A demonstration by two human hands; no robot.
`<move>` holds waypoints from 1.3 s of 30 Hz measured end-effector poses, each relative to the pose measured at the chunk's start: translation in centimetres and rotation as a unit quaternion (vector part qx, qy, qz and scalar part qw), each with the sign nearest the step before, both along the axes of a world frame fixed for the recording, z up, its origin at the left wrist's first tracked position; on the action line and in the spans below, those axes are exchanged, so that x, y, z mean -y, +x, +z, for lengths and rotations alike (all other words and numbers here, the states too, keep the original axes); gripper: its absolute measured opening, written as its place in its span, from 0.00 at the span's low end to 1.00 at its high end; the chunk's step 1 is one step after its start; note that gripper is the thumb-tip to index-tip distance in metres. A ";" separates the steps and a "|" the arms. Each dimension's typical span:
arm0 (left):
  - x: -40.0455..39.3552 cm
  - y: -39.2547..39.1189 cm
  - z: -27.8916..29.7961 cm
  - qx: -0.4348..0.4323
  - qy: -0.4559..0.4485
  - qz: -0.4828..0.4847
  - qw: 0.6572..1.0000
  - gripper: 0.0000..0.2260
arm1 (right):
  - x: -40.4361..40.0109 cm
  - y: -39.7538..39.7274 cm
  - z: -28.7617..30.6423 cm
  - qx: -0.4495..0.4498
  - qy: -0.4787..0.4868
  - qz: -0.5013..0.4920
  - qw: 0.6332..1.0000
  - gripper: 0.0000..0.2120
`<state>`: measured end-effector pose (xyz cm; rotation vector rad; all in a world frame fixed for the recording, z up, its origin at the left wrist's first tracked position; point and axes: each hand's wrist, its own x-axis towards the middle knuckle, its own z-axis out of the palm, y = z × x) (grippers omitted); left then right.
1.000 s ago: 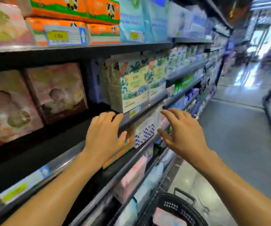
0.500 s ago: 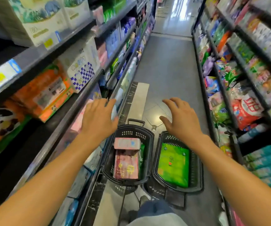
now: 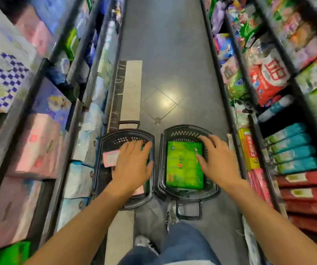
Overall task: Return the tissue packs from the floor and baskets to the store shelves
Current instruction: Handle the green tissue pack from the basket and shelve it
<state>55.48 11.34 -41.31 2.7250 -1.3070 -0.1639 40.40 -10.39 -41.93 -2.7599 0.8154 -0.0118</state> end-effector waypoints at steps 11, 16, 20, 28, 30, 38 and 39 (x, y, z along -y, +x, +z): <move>11.2 -3.6 -17.5 -0.148 0.057 -0.058 0.986 0.23 | 6.0 -2.8 -19.4 -0.151 0.157 -0.105 0.970 0.32; 15.5 -1.8 -30.5 -0.170 0.099 -0.104 0.975 0.25 | 7.4 -2.9 -31.2 -0.169 0.234 -0.196 0.937 0.32; 18.6 0.2 -40.1 -0.176 0.154 -0.115 0.965 0.29 | 7.9 -2.8 -41.3 -0.171 0.299 -0.273 0.898 0.35; 25.5 6.4 -55.0 -0.134 0.243 -0.170 0.946 0.34 | 5.8 -2.1 -55.5 -0.041 0.467 -0.663 0.583 0.40; 27.9 8.3 -57.5 -0.109 0.258 -0.189 0.941 0.36 | 3.6 -1.7 -57.9 0.043 0.520 -0.727 0.447 0.38; 36.4 11.9 -62.5 -0.197 0.264 -0.066 0.942 0.64 | 1.7 0.3 -63.6 0.197 0.585 -0.743 0.260 0.54; 36.9 12.0 -62.7 -0.212 0.281 -0.070 0.933 0.66 | 1.7 0.7 -64.0 0.210 0.578 -0.747 0.252 0.61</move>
